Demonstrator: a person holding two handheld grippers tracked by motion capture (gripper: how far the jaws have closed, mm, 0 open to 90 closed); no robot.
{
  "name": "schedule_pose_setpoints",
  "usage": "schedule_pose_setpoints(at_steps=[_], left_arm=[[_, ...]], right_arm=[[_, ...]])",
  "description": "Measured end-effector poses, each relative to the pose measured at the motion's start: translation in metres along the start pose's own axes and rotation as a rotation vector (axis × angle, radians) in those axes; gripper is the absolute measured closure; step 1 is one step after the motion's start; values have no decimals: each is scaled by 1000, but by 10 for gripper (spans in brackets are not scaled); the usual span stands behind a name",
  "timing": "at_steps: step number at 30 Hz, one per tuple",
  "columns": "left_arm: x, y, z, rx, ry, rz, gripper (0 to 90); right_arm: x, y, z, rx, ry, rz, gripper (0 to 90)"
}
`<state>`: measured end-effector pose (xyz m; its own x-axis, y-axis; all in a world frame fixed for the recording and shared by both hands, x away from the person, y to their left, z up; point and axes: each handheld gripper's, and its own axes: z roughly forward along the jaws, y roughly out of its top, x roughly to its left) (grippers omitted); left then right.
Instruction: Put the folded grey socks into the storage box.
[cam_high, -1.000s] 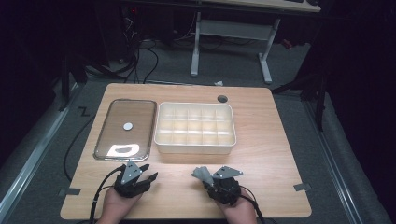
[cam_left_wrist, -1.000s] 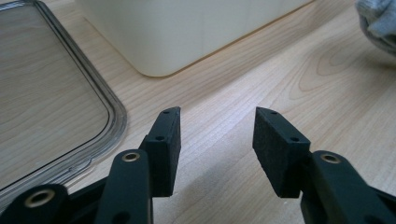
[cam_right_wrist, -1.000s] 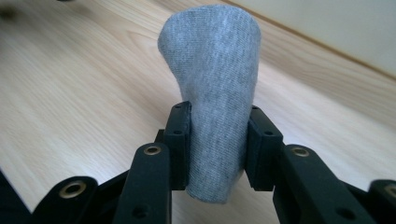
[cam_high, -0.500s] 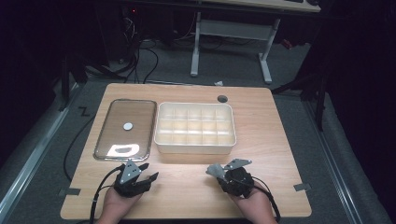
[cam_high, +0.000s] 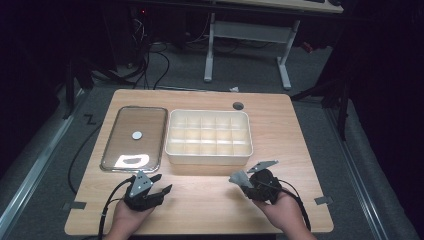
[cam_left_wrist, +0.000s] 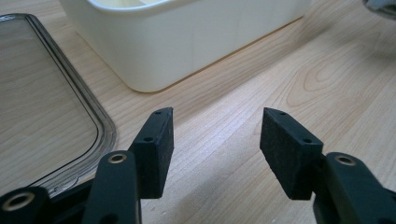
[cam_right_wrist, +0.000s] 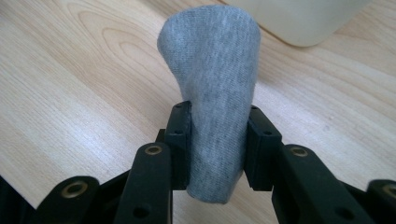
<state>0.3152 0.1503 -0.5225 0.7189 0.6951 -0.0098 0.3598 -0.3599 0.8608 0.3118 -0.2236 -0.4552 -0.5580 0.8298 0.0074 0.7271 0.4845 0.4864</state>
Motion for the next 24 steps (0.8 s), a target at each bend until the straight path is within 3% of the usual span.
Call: schedule_pose_setpoints(at_steps=[9, 13, 17, 24], left_arm=[[0, -1, -1, 7, -6, 0, 442], [-2, -1, -1, 5, 2, 11, 443], [-3, -1, -2, 12, 3, 11, 443], [-1, -3, -4, 13, 4, 10, 442]], right_arm=[[-10, 16, -20, 1, 4, -11, 680], [-18, 28, -30, 7, -3, -14, 680], [-27, 43, -37, 11, 22, 3, 679], [-40, 70, -42, 26, 19, 0, 679]])
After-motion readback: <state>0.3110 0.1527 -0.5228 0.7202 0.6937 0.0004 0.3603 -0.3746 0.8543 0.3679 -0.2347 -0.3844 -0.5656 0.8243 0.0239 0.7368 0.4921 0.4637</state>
